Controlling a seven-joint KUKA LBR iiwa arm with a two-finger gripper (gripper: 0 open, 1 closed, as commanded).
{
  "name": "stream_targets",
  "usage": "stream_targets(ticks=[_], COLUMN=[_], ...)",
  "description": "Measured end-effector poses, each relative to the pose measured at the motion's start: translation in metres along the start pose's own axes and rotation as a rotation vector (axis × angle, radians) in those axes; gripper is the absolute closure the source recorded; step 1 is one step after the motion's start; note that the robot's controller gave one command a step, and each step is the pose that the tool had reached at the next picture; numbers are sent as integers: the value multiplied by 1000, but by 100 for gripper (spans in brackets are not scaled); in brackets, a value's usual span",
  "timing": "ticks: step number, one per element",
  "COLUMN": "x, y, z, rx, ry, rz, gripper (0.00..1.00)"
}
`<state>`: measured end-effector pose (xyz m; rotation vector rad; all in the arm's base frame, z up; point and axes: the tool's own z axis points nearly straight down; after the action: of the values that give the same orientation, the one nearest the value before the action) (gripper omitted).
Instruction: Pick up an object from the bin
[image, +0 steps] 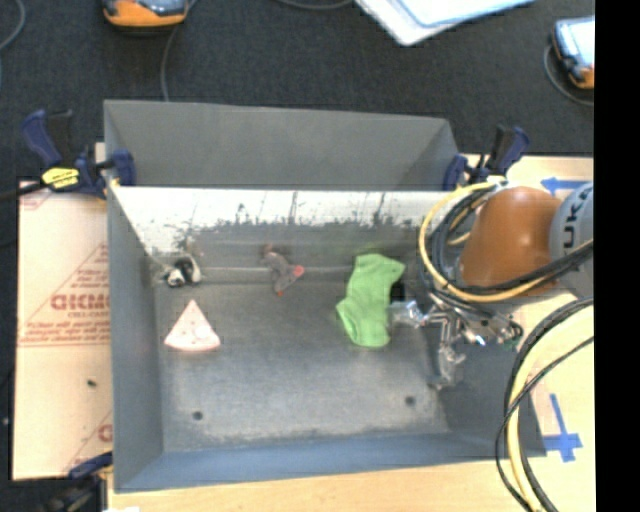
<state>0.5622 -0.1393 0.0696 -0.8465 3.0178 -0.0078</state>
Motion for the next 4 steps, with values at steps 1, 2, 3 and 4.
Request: stream_targets(ticks=[1, 2, 3, 4], x=[-75, -98, -113, -113], y=[-5, 44, 25, 25], z=[-3, -56, -15, -16], rx=[9, 10, 20, 19], ry=[-11, -23, -27, -29], rz=[-46, 197, -220, -217], gripper=[0, 0, 0, 100])
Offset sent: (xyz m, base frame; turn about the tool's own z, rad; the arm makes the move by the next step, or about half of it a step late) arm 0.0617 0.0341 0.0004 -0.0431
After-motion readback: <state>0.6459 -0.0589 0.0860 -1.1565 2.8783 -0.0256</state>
